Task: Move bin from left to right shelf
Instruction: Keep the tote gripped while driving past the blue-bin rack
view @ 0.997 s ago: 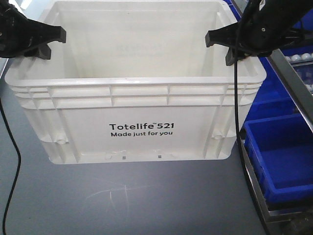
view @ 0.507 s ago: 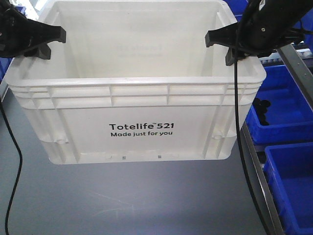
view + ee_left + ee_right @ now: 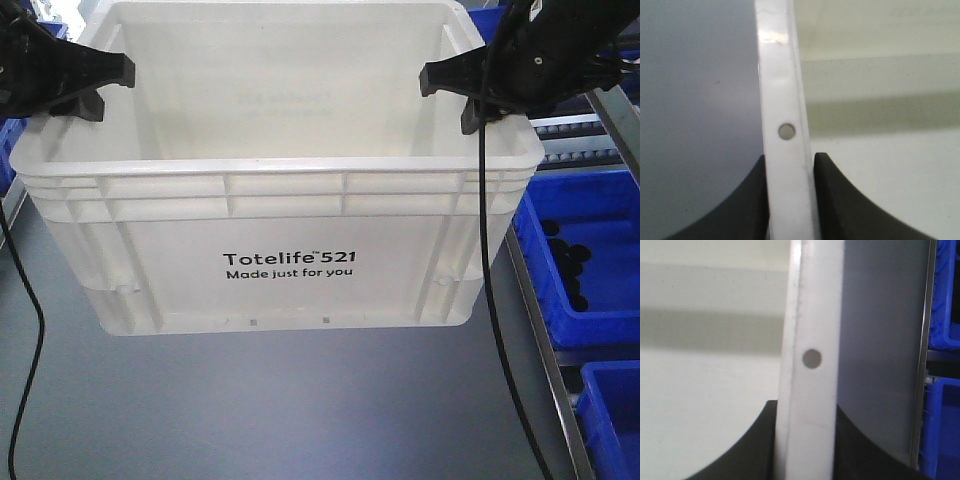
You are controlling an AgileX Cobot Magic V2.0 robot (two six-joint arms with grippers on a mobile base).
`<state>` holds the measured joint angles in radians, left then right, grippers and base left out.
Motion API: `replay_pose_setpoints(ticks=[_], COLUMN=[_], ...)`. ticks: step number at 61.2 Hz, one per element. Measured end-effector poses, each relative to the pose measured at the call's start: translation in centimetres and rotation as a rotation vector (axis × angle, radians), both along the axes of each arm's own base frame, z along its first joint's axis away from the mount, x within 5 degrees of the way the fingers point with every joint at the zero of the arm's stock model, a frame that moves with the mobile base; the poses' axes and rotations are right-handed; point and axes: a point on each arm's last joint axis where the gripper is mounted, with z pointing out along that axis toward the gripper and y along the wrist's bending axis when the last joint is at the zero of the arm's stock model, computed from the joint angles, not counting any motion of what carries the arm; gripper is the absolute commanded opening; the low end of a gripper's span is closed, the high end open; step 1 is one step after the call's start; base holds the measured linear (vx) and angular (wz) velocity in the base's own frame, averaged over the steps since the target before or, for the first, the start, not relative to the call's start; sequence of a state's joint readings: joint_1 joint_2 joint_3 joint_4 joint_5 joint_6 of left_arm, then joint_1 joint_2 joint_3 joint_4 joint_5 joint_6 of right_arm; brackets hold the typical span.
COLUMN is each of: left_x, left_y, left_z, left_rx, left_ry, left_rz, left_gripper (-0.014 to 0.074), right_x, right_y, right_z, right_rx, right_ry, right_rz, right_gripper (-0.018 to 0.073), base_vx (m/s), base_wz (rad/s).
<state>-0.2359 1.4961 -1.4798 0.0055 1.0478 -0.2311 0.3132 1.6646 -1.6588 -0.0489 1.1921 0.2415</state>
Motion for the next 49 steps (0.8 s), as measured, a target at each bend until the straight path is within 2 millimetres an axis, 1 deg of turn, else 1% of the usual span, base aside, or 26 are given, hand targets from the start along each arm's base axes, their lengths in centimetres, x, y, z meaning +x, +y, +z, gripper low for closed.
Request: replay_pose_setpoints(ticks=[22,49], left_x=[0.0,0.0], left_y=[0.0,0.0], left_z=[0.0,0.0], left_rx=[0.0,0.0], left_ry=[0.0,0.0], left_rz=[0.0,0.0], left_gripper=[0.0099,0.0099], right_x=[0.01,0.01], right_y=[0.0,0.0], right_z=[0.0,0.0], right_rx=[0.0,0.0], right_ry=[-0.001,-0.001], right_rz=[0.0,0.0], right_gripper=[0.001,0.001], base_vx=[0.25,0.25], base_wz=[0.02,-0.05])
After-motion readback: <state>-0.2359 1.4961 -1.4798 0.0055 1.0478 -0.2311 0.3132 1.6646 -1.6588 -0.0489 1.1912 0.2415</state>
